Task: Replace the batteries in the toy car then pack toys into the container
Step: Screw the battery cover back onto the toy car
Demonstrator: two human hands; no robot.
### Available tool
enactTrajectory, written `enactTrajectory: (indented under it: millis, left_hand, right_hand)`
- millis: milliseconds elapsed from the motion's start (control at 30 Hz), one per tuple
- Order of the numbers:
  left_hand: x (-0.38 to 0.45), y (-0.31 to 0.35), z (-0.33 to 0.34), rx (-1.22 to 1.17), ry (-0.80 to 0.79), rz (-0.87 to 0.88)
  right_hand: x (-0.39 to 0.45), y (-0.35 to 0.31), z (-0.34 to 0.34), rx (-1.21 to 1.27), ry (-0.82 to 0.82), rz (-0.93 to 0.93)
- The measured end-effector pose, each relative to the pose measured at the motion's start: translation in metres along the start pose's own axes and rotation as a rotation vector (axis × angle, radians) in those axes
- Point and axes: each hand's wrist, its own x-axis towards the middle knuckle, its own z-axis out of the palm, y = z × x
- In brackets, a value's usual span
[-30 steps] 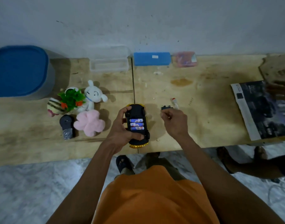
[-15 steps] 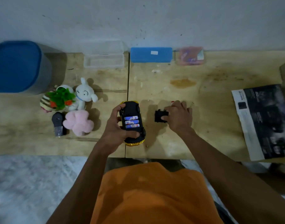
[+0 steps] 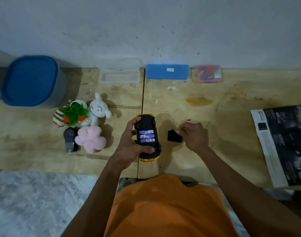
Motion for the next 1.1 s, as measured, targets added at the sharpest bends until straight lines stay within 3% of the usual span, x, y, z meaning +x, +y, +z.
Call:
enactTrajectory:
  millis: [233, 300, 400, 500, 867, 1100]
  left_hand:
    - [-0.004, 0.014, 0.0, 0.021, -0.019, 0.058]
    - [-0.005, 0.017, 0.003, 0.015, -0.046, 0.075]
    - [-0.007, 0.023, 0.01, 0.014, -0.098, 0.097]
    - [-0.009, 0.028, 0.018, 0.051, -0.15, 0.129]
    - [-0.013, 0.031, 0.033, 0.07, -0.209, 0.149]
    - [-0.015, 0.031, 0.034, 0.08, -0.203, 0.151]
  right_hand:
    - [-0.002, -0.05, -0.052, 0.687, 0.066, -0.059]
    - [-0.01, -0.069, -0.073, 0.793, -0.009, -0.14]
    - [-0.02, -0.087, -0.086, 0.738, -0.174, -0.251]
    - [-0.021, -0.086, -0.083, 0.652, -0.24, -0.292]
    - [-0.027, -0.07, -0.086, 0.604, -0.237, -0.286]
    - [-0.027, -0.067, -0.078, 0.518, -0.139, -0.304]
